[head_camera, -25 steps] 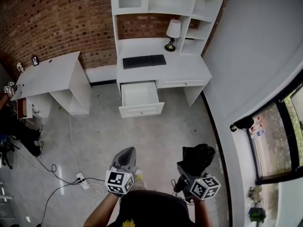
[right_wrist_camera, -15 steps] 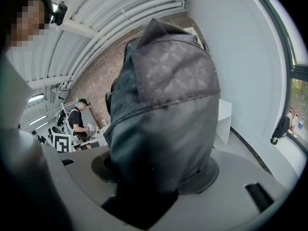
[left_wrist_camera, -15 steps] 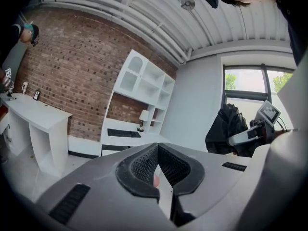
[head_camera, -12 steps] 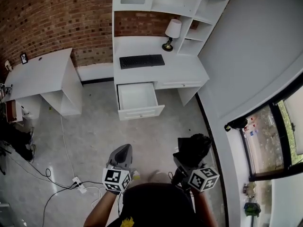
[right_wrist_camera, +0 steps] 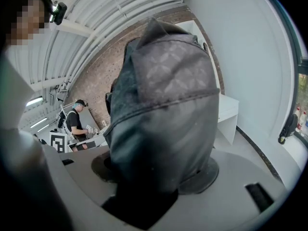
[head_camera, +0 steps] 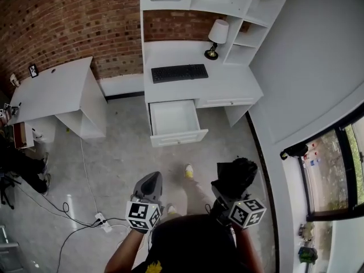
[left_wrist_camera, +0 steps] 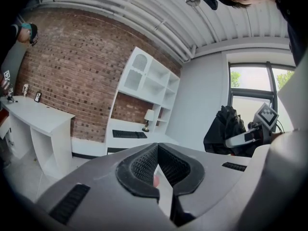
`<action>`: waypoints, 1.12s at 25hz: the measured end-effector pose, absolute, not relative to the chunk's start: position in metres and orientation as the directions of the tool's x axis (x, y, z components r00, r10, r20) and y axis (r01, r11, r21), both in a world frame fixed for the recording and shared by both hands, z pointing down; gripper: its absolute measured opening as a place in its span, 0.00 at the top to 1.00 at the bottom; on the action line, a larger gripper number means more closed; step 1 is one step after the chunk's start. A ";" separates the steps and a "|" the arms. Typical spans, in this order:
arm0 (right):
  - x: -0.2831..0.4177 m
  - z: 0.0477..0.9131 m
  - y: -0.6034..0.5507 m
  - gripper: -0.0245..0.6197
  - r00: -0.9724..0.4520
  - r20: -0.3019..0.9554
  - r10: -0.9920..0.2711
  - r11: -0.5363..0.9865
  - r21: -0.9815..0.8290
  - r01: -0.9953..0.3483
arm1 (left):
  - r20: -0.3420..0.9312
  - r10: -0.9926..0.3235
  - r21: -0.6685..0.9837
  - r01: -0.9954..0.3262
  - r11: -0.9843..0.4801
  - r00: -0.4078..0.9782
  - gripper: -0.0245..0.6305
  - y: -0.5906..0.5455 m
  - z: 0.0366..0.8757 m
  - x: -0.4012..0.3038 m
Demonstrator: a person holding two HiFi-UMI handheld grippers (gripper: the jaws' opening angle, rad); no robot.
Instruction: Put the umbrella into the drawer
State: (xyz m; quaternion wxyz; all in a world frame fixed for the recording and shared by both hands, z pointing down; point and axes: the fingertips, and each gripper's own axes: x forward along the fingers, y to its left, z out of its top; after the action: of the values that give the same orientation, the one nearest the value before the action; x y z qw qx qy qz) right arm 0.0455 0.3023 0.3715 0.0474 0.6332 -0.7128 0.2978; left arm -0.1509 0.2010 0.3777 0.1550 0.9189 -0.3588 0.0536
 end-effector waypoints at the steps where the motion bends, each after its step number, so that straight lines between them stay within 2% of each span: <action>1: 0.050 0.373 0.293 0.54 -0.198 0.443 -0.874 0.025 -0.367 -0.930 | 0.209 -0.648 0.252 -0.681 -0.688 0.732 0.94 0.194 0.379 -0.147; 21: 0.200 0.378 0.046 0.54 -0.337 0.369 -0.866 0.142 -0.464 -0.874 | 0.272 -0.729 0.180 -0.777 -0.603 0.628 0.94 -0.011 0.361 -0.013; 24: 0.221 0.383 0.019 0.54 -0.372 0.368 -0.852 0.178 -0.464 -0.868 | 0.301 -0.739 0.145 -0.795 -0.589 0.603 0.94 -0.031 0.358 0.006; 28: 0.215 0.387 -0.001 0.54 -0.441 0.396 -0.805 0.277 -0.406 -0.871 | 0.366 -0.759 0.119 -0.836 -0.536 0.539 0.94 -0.048 0.355 -0.001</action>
State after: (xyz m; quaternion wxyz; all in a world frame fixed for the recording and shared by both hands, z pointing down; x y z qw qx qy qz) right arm 0.2146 -0.0013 0.3875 0.0563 0.5258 -0.7971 0.2917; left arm -0.0010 -0.0475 0.3553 0.1410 0.8658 -0.4604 0.1362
